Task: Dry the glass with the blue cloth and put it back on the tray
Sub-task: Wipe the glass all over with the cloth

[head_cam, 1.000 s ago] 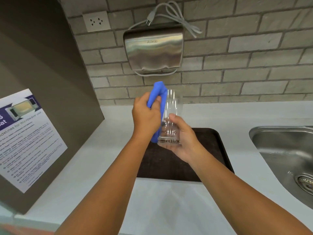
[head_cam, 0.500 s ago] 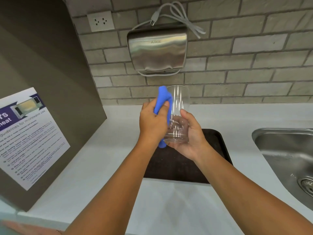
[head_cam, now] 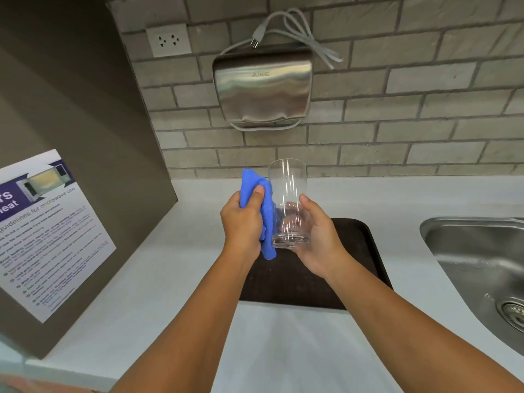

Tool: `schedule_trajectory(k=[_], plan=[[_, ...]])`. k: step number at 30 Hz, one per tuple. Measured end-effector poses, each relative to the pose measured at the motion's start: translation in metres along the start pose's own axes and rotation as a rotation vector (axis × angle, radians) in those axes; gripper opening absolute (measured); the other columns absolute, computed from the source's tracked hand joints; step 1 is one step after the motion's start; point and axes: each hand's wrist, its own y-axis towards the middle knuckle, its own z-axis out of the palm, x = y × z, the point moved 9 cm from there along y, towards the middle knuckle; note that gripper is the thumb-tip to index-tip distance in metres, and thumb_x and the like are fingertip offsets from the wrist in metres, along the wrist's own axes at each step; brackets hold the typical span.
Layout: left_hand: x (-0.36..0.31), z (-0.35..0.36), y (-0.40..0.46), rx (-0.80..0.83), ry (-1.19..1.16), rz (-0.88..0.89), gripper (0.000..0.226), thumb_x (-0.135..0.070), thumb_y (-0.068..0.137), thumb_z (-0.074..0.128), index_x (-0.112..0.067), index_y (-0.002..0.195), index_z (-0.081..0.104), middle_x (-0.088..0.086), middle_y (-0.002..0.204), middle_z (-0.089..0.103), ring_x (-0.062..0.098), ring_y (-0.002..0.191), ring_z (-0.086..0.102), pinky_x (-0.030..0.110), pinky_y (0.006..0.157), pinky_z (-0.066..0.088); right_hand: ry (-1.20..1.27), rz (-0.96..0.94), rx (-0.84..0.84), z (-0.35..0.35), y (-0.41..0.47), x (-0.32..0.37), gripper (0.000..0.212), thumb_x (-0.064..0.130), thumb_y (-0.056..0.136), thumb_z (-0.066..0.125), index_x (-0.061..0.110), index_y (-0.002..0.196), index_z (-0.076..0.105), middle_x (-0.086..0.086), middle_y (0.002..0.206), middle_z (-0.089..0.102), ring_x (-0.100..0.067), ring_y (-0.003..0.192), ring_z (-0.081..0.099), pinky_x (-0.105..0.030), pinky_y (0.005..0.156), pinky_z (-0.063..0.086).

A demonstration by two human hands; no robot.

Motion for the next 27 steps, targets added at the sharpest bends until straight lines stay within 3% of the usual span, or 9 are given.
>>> schedule_trajectory(k=[5, 8, 10, 13, 16, 20, 22, 25, 27], plan=[[-0.002, 0.0, 0.0, 0.0, 0.01, 0.023, 0.019, -0.036, 0.088, 0.067, -0.02, 0.078, 0.069, 0.008, 0.075, 0.063, 0.021, 0.065, 0.06, 0.035, 0.063, 0.056, -0.117, 0.014, -0.104, -0.008, 0.003, 0.0, 0.039, 0.05, 0.093, 0.054, 0.013, 0.102, 0.064, -0.01, 0.09, 0.074, -0.027, 0.081, 0.072, -0.046, 0.081, 0.055], [-0.008, 0.005, -0.004, 0.013, 0.102, 0.077, 0.02, -0.039, 0.089, 0.065, -0.02, 0.095, 0.071, 0.012, 0.1, 0.067, 0.019, 0.078, 0.064, 0.031, 0.07, 0.056, -0.178, 0.055, -0.094, -0.005, 0.004, -0.005, 0.055, 0.063, 0.084, 0.061, 0.014, 0.108, 0.065, -0.006, 0.092, 0.077, -0.027, 0.084, 0.076, -0.043, 0.072, 0.06], [-0.015, 0.011, -0.008, 0.022, 0.186, 0.17, 0.018, -0.04, 0.091, 0.062, -0.025, 0.099, 0.069, 0.007, 0.109, 0.063, 0.013, 0.082, 0.063, 0.016, 0.067, 0.052, -0.201, 0.055, -0.119, -0.003, 0.004, -0.005, 0.064, 0.069, 0.079, 0.062, 0.014, 0.112, 0.065, -0.008, 0.094, 0.078, -0.027, 0.084, 0.077, -0.041, 0.07, 0.061], [-0.03, 0.025, -0.021, 0.062, 0.321, 0.363, 0.018, -0.037, 0.092, 0.061, -0.029, 0.106, 0.069, -0.005, 0.102, 0.05, 0.006, 0.08, 0.061, 0.003, 0.06, 0.045, -0.158, 0.023, -0.149, 0.0, 0.005, -0.003, 0.067, 0.068, 0.078, 0.065, 0.014, 0.116, 0.067, -0.015, 0.108, 0.076, -0.034, 0.095, 0.075, -0.047, 0.078, 0.061], [-0.043, 0.038, -0.022, 0.099, 0.437, 0.491, 0.024, -0.036, 0.092, 0.062, -0.02, 0.107, 0.071, -0.008, 0.094, 0.045, 0.004, 0.075, 0.057, 0.004, 0.059, 0.042, -0.086, -0.044, -0.146, 0.001, 0.005, 0.004, 0.065, 0.063, 0.079, 0.067, 0.014, 0.122, 0.065, -0.02, 0.116, 0.073, -0.04, 0.104, 0.071, -0.049, 0.08, 0.059], [-0.026, 0.03, 0.005, 0.126, 0.204, 0.141, 0.019, -0.04, 0.09, 0.063, -0.025, 0.082, 0.071, -0.002, 0.085, 0.068, 0.015, 0.072, 0.069, 0.024, 0.062, 0.056, 0.019, -0.033, -0.067, 0.002, 0.004, 0.006, 0.067, 0.067, 0.065, 0.069, 0.017, 0.109, 0.07, -0.012, 0.091, 0.076, -0.03, 0.08, 0.075, -0.043, 0.067, 0.061], [-0.008, 0.028, 0.008, 0.167, 0.035, -0.06, 0.017, -0.04, 0.089, 0.066, -0.024, 0.088, 0.073, 0.004, 0.084, 0.077, 0.023, 0.078, 0.074, 0.036, 0.069, 0.062, 0.007, -0.037, -0.012, 0.003, 0.005, 0.008, 0.064, 0.068, 0.07, 0.064, 0.017, 0.107, 0.075, -0.012, 0.098, 0.077, -0.03, 0.089, 0.075, -0.047, 0.076, 0.061], [-0.003, 0.03, 0.005, 0.212, 0.0, -0.1, 0.031, -0.046, 0.086, 0.067, -0.019, 0.101, 0.072, 0.01, 0.093, 0.078, 0.028, 0.087, 0.074, 0.043, 0.079, 0.061, -0.014, -0.043, 0.016, 0.001, 0.004, 0.008, 0.065, 0.069, 0.074, 0.06, 0.018, 0.111, 0.075, -0.013, 0.102, 0.076, -0.032, 0.095, 0.073, -0.05, 0.087, 0.057], [-0.01, 0.03, 0.004, 0.205, -0.011, -0.031, 0.026, -0.048, 0.087, 0.065, -0.024, 0.095, 0.071, 0.007, 0.088, 0.077, 0.024, 0.081, 0.074, 0.039, 0.072, 0.062, -0.014, -0.041, 0.023, 0.0, 0.003, 0.008, 0.059, 0.07, 0.072, 0.06, 0.021, 0.1, 0.079, -0.013, 0.1, 0.076, -0.032, 0.093, 0.074, -0.051, 0.084, 0.058]])
